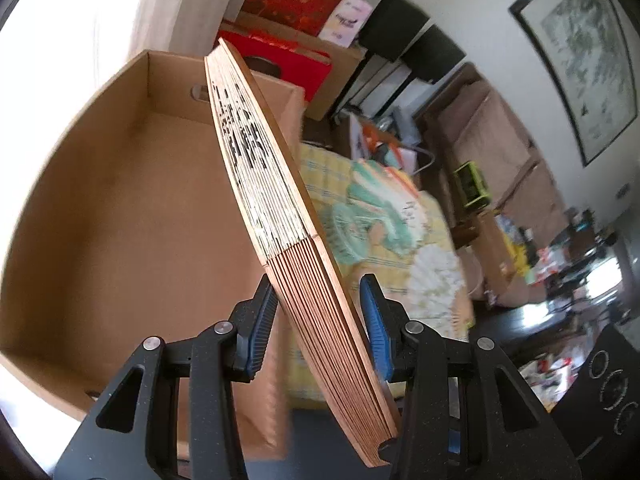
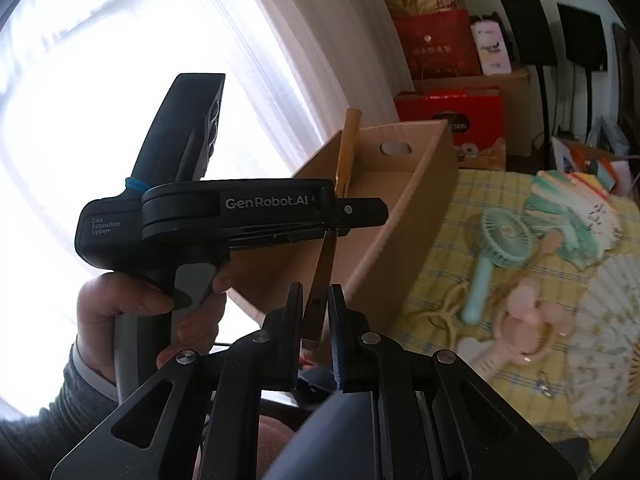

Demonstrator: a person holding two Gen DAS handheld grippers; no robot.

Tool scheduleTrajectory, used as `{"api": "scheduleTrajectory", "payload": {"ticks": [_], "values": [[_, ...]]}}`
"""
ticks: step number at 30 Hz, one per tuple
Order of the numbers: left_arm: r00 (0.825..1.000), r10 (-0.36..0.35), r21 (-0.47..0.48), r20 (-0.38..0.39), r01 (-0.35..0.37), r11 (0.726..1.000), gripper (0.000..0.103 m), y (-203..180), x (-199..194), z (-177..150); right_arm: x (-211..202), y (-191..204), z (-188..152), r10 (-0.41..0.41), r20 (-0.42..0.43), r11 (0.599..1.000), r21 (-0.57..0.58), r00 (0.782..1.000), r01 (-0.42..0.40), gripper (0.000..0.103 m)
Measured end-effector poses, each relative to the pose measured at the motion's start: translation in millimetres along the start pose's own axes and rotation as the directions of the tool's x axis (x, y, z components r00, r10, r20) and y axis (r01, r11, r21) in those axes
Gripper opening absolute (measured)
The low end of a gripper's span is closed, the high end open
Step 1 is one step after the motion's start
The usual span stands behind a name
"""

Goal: Organize objects
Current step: 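Lift the brown folding fan with the left gripper toward the cardboard box, then lower the folding fan into the box and open the left gripper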

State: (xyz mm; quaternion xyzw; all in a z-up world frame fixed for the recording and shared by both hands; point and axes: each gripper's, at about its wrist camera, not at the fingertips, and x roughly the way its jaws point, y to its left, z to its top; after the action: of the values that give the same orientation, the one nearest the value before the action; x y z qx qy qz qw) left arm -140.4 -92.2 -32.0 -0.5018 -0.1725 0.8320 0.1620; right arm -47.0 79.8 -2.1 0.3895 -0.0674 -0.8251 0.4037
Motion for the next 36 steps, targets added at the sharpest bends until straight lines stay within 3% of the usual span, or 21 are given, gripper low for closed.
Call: {"api": "scheduleTrajectory", "payload": {"ticks": [11,16,20,22,26,32,36], "values": [[0.984,0.106,0.080,-0.144,-0.096,0.992,0.034,26,55,30,65,-13,18,0.018,-0.053,0.995,0.096,0.998,-0.012,0.016],[0.979,0.101,0.102,-0.177,-0.084,0.991,0.033,32,67,33,79,-12,16,0.000,-0.073,0.997,0.079,0.997,0.006,0.018],[0.965,0.155,0.141,-0.212,-0.126,0.982,0.032,38,84,26,77,-10,13,0.001,-0.091,0.998,0.061,0.996,0.005,0.023],[0.962,0.153,0.140,-0.227,-0.123,0.982,0.030,42,89,22,71,-5,11,-0.035,-0.095,0.999,0.016,0.995,0.036,0.031],[0.960,0.125,0.113,-0.251,-0.099,0.989,0.030,48,90,18,56,2,9,-0.063,-0.087,0.998,-0.033,0.994,0.061,0.033],[0.971,0.095,0.059,-0.217,-0.085,0.995,0.046,58,79,26,24,-4,8,-0.109,-0.049,0.992,-0.062,0.993,0.106,0.040],[0.973,0.090,0.030,-0.211,-0.086,0.996,0.064,64,73,25,7,-20,4,-0.147,-0.043,0.989,-0.037,0.988,0.146,0.045]]}}
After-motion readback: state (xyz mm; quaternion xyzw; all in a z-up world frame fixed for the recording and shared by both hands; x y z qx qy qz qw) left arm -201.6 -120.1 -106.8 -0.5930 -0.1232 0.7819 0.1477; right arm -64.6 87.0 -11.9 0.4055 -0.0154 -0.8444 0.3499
